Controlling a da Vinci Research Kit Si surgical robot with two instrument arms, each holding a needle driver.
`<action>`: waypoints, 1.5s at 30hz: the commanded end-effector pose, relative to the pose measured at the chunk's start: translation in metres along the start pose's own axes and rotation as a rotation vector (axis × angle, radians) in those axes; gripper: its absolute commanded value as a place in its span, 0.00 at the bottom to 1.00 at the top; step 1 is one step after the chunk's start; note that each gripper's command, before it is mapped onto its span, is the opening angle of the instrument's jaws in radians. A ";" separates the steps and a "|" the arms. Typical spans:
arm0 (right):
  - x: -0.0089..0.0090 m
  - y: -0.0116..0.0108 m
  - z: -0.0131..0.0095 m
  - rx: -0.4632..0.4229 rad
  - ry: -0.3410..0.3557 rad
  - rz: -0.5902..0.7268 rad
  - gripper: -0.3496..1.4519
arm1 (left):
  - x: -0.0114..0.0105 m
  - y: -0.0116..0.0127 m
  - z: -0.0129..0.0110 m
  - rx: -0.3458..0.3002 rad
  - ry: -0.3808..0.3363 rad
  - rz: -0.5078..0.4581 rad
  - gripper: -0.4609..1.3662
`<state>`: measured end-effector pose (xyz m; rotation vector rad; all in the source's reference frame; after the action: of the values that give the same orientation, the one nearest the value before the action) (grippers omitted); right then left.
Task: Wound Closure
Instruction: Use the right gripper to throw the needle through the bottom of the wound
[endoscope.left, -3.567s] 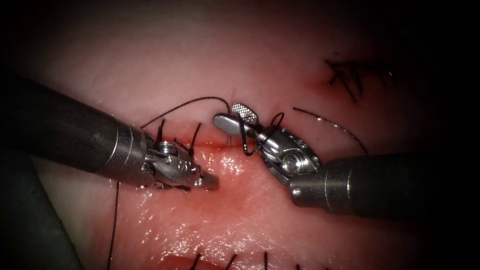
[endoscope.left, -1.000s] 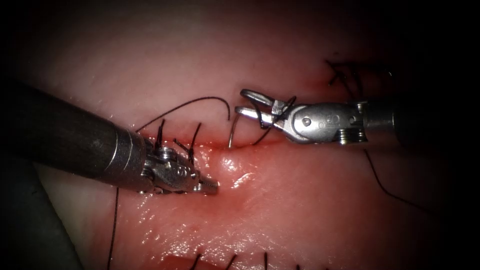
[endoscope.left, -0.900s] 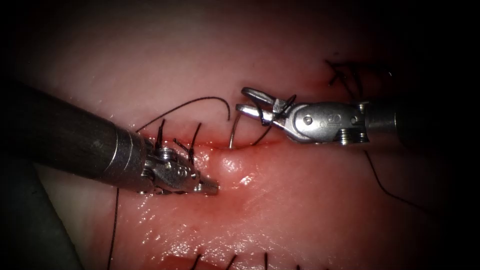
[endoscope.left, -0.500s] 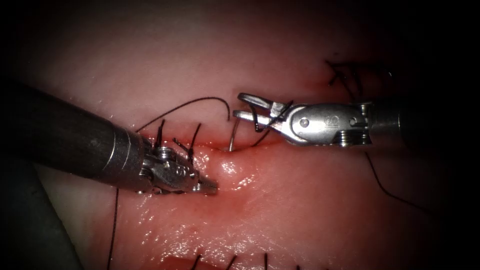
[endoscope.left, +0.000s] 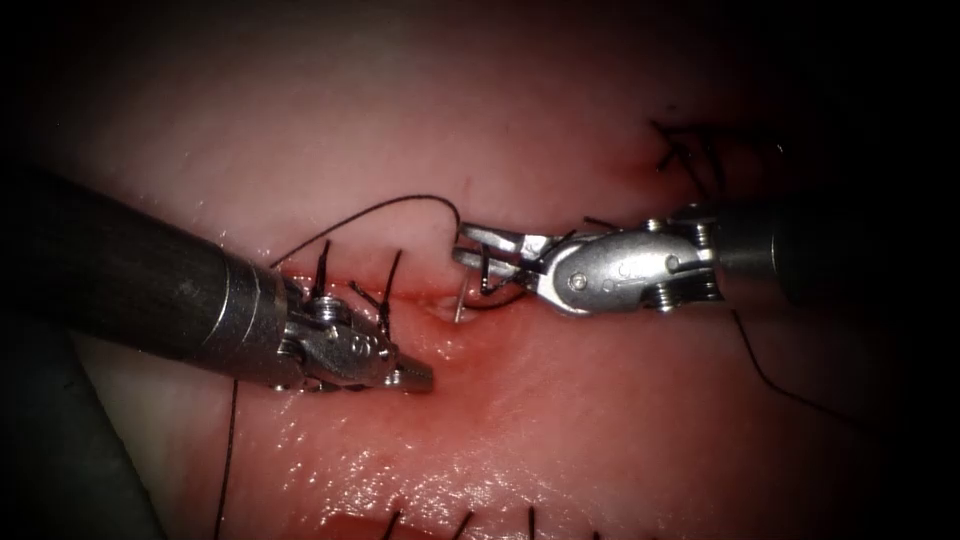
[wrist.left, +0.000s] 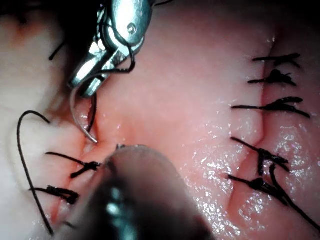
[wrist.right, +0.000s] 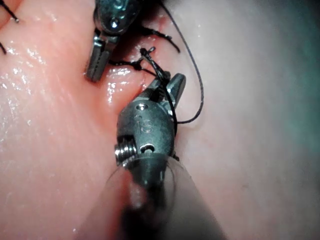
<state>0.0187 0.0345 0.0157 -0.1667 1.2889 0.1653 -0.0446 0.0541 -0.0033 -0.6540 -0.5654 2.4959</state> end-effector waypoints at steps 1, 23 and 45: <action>-0.0001 0.0000 0.0000 0.001 -0.008 0.053 0.00 | 0.0000 0.0000 0.0001 -0.009 0.000 0.000 0.06; -0.0052 0.0061 0.0025 0.055 -0.141 0.822 0.00 | -0.0008 0.0012 0.0006 -0.010 0.005 0.000 0.06; -0.0038 0.0043 0.0041 0.225 -0.355 1.436 0.00 | -0.0011 0.0009 0.0011 -0.015 0.010 -0.001 0.06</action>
<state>0.0206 0.0391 0.0202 0.9787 0.8506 1.1963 -0.0447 0.0524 -0.0024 -0.6682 -0.5709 2.4894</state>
